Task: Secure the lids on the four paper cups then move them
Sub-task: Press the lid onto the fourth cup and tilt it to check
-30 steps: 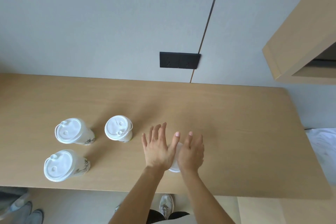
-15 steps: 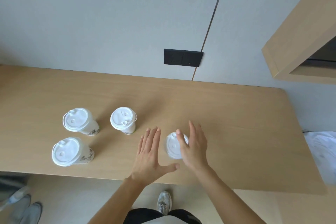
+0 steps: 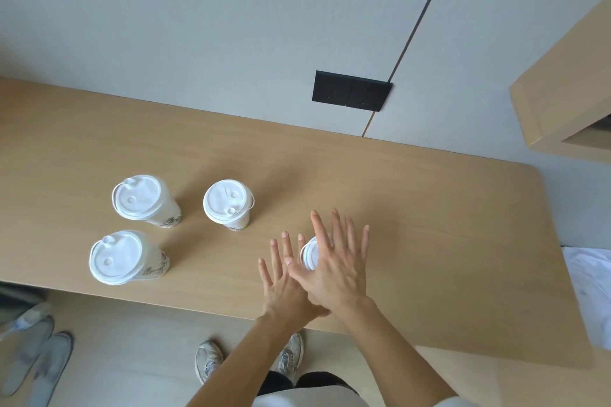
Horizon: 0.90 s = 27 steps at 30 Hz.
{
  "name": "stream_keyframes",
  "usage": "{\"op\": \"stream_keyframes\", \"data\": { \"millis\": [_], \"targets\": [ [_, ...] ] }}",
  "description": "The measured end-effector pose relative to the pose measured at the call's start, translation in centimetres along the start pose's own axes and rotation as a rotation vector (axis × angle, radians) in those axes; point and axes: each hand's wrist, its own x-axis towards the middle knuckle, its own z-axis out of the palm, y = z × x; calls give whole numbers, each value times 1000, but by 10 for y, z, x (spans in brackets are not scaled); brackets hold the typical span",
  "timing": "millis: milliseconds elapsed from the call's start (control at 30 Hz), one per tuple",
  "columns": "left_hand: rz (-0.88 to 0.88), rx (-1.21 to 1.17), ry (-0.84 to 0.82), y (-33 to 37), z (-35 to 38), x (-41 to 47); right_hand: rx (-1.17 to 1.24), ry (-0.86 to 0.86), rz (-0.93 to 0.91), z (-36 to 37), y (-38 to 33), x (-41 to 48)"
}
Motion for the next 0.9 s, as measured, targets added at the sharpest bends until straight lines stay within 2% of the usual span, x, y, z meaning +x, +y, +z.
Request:
{"op": "stream_keyframes", "data": {
  "millis": [200, 333, 400, 467, 533, 600, 667, 733, 900],
  "targets": [
    [-16, 5, -28, -1, -3, 1, 16, 16, 16, 3, -2, 1],
    [22, -47, -86, -6, -14, 7, 202, 6, 90, -5, 1, 4],
    [92, -231, -161, -9, -22, 8, 396, -22, 258, -18, 6, 6],
    [156, -469, -221, -10, -33, 3, 640, 4, 529, -28, 16, 6],
    [124, -684, -236, -9, -47, -6, 919, 37, 827, -39, 27, 3],
    [69, -828, -180, -8, -63, -15, 1208, -11, 1010, -47, 36, -1],
    [2, -965, -125, -8, -79, -27, 1385, -113, 1009, -53, 42, -9],
    [-64, -1068, -104, -7, -96, -39, 1462, -210, 988, -60, 43, -16],
    [-87, -1075, -77, -7, -128, -63, 1564, -337, 887, -72, 37, -28]
  ]
}}
